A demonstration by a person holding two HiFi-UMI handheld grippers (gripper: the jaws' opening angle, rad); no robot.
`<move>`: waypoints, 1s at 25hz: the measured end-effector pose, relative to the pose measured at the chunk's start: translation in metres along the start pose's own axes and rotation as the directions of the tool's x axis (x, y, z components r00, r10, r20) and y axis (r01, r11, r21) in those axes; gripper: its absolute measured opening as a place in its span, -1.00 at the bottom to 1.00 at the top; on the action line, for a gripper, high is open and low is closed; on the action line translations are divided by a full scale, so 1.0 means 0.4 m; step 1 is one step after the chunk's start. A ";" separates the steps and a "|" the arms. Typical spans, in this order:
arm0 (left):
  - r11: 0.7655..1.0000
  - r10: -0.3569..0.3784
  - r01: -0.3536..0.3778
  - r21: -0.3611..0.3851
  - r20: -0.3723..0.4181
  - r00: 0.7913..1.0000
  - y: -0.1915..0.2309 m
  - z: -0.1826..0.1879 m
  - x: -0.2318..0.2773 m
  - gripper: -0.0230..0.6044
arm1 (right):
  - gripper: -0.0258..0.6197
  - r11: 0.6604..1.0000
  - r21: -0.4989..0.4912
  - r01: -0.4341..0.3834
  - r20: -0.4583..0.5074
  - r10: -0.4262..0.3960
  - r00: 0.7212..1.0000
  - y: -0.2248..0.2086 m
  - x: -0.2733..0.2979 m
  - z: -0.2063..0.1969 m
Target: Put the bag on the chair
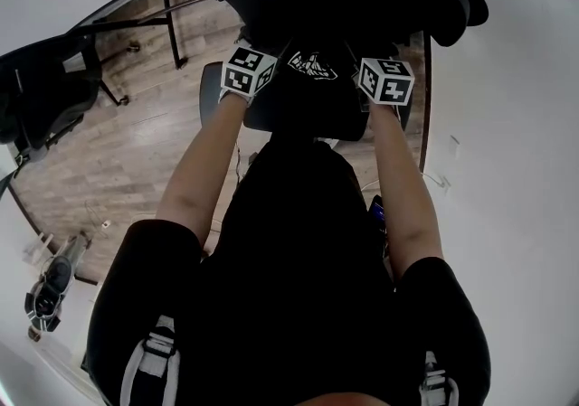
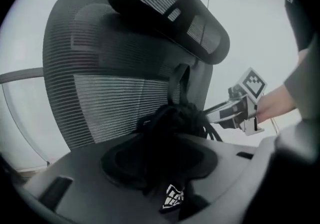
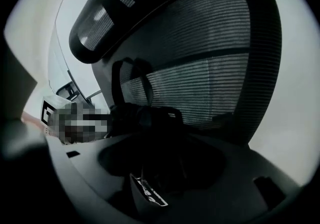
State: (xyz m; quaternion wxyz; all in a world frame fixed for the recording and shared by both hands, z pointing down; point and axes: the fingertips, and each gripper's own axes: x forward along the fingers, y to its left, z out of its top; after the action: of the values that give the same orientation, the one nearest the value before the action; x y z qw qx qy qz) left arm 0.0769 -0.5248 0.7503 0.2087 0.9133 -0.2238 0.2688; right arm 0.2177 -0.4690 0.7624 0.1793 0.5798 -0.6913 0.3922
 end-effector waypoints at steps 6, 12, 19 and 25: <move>0.998 0.064 -0.063 -0.018 0.055 0.996 0.000 0.042 -0.134 -0.40 | -0.13 0.998 -0.049 -0.025 0.062 0.029 0.998 0.069 -0.103 0.065; 0.998 0.060 -0.059 -0.010 0.125 0.990 -0.111 0.097 -0.280 -0.40 | -0.14 0.988 -0.127 -0.094 0.114 0.108 0.988 0.190 -0.265 0.068; 0.998 0.030 -0.042 0.047 0.229 0.973 -0.283 0.188 -0.465 -0.40 | -0.20 0.956 -0.239 -0.171 0.183 0.217 0.959 0.321 -0.456 0.092; 0.991 -0.026 -0.018 0.136 0.316 0.948 -0.439 0.282 -0.587 -0.40 | -0.27 0.914 -0.350 -0.203 0.267 0.305 0.914 0.421 -0.622 0.120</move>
State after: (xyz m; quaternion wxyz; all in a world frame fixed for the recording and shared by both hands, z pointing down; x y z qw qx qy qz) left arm 0.0361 -0.3688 0.4807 0.1074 0.9572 -0.2336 0.1328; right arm 0.1346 -0.3371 0.5010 0.1032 0.5028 -0.8349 0.1988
